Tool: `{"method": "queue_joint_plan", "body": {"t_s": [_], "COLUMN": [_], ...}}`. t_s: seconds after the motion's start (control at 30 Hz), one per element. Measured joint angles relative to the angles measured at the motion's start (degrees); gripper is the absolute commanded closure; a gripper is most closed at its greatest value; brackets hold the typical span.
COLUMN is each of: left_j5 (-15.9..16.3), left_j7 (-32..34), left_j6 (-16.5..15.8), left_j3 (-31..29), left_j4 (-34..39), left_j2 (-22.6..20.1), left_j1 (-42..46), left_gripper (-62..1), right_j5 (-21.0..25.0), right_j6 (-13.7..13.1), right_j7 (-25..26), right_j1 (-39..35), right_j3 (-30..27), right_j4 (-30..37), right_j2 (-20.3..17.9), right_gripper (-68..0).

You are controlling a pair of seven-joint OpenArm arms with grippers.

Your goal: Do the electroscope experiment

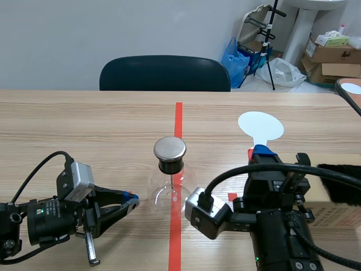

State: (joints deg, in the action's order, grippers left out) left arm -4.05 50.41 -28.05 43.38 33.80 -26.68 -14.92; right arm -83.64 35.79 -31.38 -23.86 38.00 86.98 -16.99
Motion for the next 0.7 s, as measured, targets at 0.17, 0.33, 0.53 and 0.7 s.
{"method": "queue_joint_plan", "body": {"t_s": [0.17, 0.33, 0.53, 0.7], "left_j5": [0.00, 0.00, 0.00, 0.00], "left_j7": [0.00, 0.00, 0.00, 0.00], "left_j6": [0.00, 0.00, 0.00, 0.00], "left_j3": [0.00, 0.00, 0.00, 0.00], "left_j4": [0.00, 0.00, 0.00, 0.00], "left_j2": [0.00, 0.00, 0.00, 0.00], "left_j1": [0.00, 0.00, 0.00, 0.00], "left_gripper": [-4.0, -4.0, -4.0, -4.0], "right_j5": [0.00, 0.00, 0.00, 0.00], "right_j6": [0.00, 0.00, 0.42, 0.42], "right_j7": [0.00, 0.00, 0.15, 0.87], "right_j1": [0.00, 0.00, 0.00, 0.00], "right_j3": [0.00, 0.00, 0.00, 0.00], "right_j4": [0.00, 0.00, 0.00, 0.00], "right_j2": [0.00, 0.00, 0.00, 0.00], "right_gripper": [-1.1, -1.1, -1.1, -1.1]}}
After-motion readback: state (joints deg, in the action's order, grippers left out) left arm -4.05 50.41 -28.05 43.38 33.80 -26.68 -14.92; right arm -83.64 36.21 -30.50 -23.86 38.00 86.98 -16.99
